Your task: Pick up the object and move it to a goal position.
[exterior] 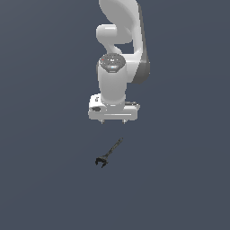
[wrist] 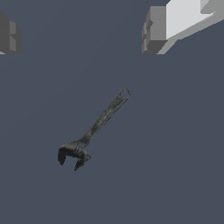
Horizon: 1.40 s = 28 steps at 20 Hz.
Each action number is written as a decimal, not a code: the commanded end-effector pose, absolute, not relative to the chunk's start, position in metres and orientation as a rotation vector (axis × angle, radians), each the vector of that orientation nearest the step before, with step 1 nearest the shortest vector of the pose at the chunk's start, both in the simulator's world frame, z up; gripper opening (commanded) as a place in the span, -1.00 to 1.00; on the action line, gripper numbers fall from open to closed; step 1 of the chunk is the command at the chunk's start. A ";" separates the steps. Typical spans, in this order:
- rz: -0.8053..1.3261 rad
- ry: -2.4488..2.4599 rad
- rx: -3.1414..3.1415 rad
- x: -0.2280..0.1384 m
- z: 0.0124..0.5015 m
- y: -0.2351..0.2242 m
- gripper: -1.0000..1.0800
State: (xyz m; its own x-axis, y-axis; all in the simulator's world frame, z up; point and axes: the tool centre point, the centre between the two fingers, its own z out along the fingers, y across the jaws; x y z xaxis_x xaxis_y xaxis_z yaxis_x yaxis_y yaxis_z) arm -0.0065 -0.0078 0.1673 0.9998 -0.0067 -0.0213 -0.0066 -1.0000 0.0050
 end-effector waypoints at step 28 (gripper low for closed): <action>-0.034 -0.300 3.136 0.014 0.147 -0.009 0.92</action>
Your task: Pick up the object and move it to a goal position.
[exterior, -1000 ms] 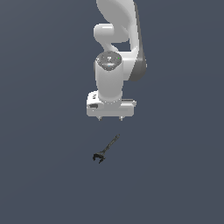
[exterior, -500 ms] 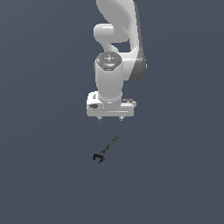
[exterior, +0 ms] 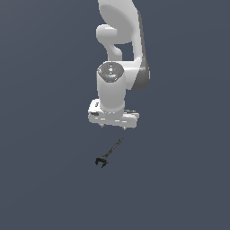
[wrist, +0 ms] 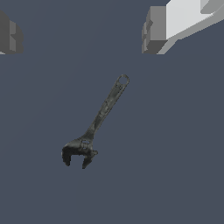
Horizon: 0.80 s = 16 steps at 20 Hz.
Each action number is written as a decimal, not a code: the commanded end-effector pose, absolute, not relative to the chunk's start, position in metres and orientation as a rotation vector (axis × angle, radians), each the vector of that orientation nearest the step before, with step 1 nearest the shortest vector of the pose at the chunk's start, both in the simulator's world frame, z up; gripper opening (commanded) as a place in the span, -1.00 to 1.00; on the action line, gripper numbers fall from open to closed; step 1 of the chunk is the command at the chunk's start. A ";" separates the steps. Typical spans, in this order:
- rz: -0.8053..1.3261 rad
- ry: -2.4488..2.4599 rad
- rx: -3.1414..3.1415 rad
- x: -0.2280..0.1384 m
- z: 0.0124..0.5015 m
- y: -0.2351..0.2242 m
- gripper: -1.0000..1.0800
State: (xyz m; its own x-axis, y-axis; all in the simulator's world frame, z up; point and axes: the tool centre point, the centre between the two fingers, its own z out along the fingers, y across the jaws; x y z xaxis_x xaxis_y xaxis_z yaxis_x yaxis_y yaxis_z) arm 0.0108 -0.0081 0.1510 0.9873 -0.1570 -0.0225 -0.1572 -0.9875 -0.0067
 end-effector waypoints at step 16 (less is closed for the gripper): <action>0.014 0.975 -2.981 0.059 0.086 -0.014 0.92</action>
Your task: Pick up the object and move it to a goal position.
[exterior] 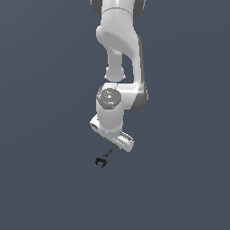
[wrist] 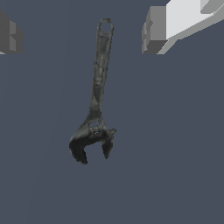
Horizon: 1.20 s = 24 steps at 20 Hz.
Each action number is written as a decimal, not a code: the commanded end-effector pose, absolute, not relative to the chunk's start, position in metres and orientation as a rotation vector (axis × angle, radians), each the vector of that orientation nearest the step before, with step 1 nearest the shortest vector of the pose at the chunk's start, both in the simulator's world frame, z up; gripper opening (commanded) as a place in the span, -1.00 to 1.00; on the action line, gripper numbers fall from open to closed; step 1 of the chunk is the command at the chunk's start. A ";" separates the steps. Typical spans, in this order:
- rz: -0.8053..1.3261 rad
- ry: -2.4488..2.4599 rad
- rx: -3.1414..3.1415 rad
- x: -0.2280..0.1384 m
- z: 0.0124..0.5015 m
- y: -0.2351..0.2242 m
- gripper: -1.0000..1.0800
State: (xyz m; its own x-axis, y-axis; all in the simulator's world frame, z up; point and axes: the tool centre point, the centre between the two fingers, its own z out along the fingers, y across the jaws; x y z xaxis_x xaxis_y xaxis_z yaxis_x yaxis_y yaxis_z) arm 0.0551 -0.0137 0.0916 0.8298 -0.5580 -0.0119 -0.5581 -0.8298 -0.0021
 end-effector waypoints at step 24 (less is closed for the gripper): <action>0.001 1.242 -2.886 0.073 0.040 -0.016 0.92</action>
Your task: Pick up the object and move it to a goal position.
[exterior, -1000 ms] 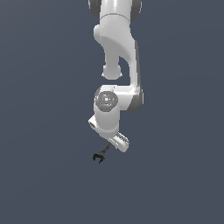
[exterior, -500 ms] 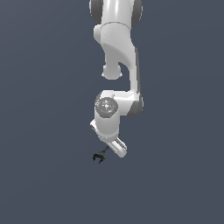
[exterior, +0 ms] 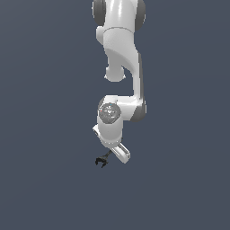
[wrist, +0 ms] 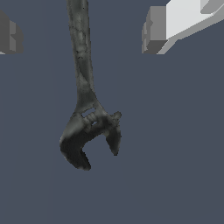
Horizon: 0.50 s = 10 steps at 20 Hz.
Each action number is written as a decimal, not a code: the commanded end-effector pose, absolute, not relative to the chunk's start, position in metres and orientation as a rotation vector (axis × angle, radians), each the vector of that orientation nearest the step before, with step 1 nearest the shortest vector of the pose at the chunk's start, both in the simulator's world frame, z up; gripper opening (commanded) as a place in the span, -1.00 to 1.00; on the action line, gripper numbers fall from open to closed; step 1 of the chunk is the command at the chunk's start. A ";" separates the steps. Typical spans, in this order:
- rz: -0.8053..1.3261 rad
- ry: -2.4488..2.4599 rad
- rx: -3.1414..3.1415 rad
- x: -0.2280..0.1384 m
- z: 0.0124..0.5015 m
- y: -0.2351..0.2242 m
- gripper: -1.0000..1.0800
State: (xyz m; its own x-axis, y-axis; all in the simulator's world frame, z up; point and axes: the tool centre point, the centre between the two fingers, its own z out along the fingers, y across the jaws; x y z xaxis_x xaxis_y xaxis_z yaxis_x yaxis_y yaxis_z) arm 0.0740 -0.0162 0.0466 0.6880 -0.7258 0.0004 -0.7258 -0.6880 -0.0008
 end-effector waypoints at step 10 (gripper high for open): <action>0.000 1.246 -2.884 0.074 0.007 -0.016 0.92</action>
State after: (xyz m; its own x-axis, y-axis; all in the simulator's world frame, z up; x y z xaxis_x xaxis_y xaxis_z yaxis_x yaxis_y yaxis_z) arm 0.0734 -0.0157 0.0095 0.6859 -0.7277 -0.0008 -0.7277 -0.6859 -0.0001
